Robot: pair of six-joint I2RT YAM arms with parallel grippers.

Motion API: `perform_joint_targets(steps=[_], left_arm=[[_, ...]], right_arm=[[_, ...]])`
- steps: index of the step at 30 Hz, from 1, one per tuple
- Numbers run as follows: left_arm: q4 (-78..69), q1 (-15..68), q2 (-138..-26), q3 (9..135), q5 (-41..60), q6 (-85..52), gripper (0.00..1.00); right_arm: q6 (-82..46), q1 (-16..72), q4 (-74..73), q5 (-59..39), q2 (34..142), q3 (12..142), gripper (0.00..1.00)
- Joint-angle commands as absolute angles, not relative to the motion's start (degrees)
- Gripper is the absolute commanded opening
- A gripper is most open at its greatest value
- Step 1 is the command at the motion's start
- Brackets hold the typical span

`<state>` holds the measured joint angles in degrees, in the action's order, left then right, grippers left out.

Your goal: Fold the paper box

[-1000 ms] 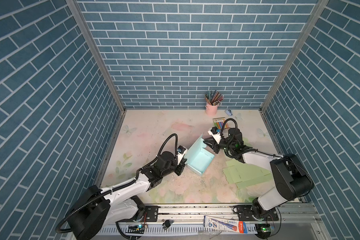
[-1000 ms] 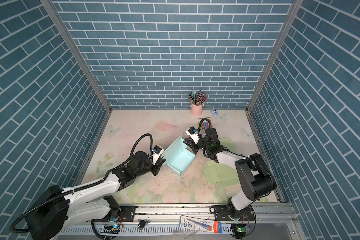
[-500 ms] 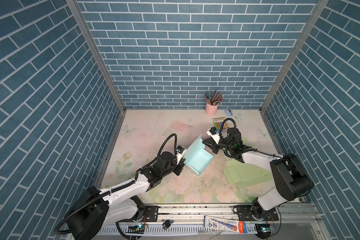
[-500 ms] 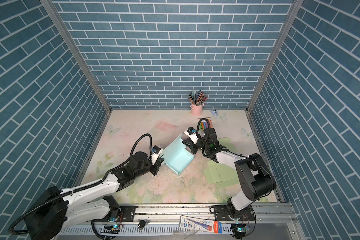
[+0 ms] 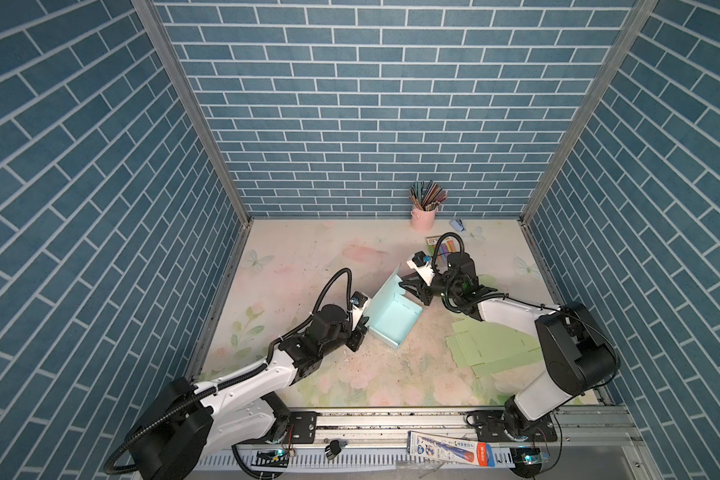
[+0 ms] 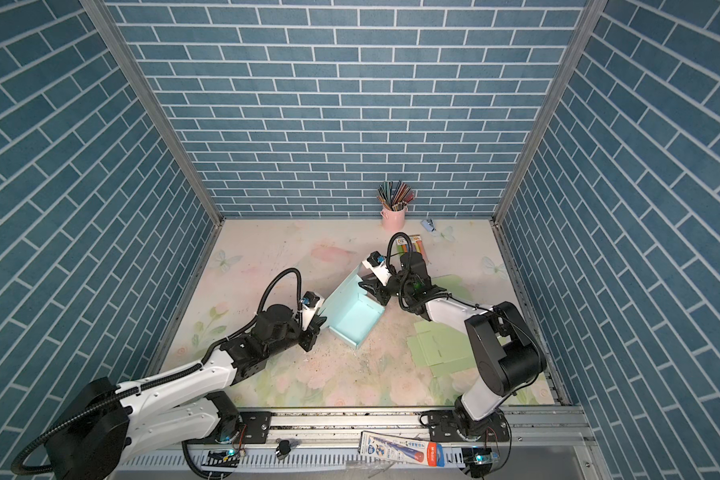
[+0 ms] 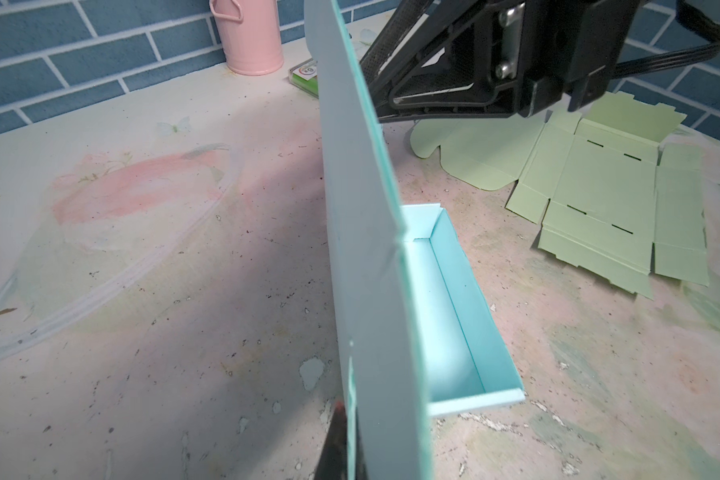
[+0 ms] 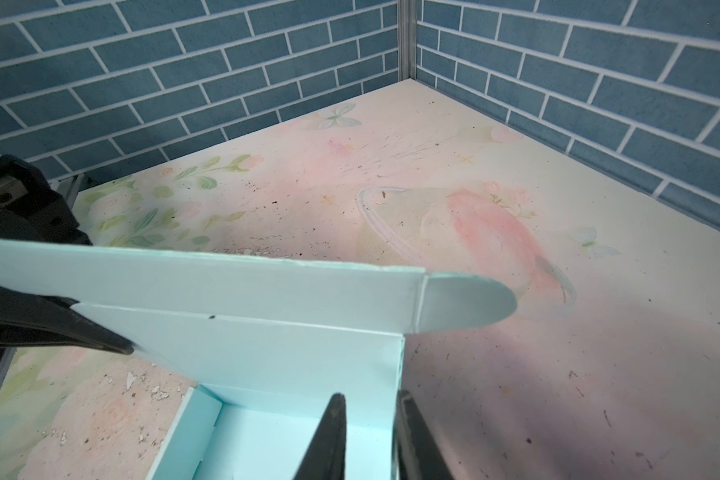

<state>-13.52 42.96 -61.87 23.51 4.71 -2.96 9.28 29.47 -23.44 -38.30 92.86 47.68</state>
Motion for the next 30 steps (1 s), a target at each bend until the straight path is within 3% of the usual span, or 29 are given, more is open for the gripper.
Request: perform_joint_targets(steps=[1,11,19,30], left_arm=[[-16.9,43.3,-61.3,23.7,4.7,-1.9,0.04],[-16.7,43.5,-61.5,23.6,4.8,-1.6,0.04],[-16.3,43.6,-61.9,23.9,3.8,-1.9,0.05],[-22.5,43.3,-71.1,29.2,-7.4,-12.2,0.03]], right_arm=[[8.8,31.3,-19.5,-39.9,94.6,49.2,0.24],[5.6,29.9,-19.6,-37.6,95.2,49.9,0.31],[5.7,29.9,-20.0,-37.2,94.4,49.4,0.17],[0.7,38.0,-24.0,-29.3,91.3,48.5,0.10]])
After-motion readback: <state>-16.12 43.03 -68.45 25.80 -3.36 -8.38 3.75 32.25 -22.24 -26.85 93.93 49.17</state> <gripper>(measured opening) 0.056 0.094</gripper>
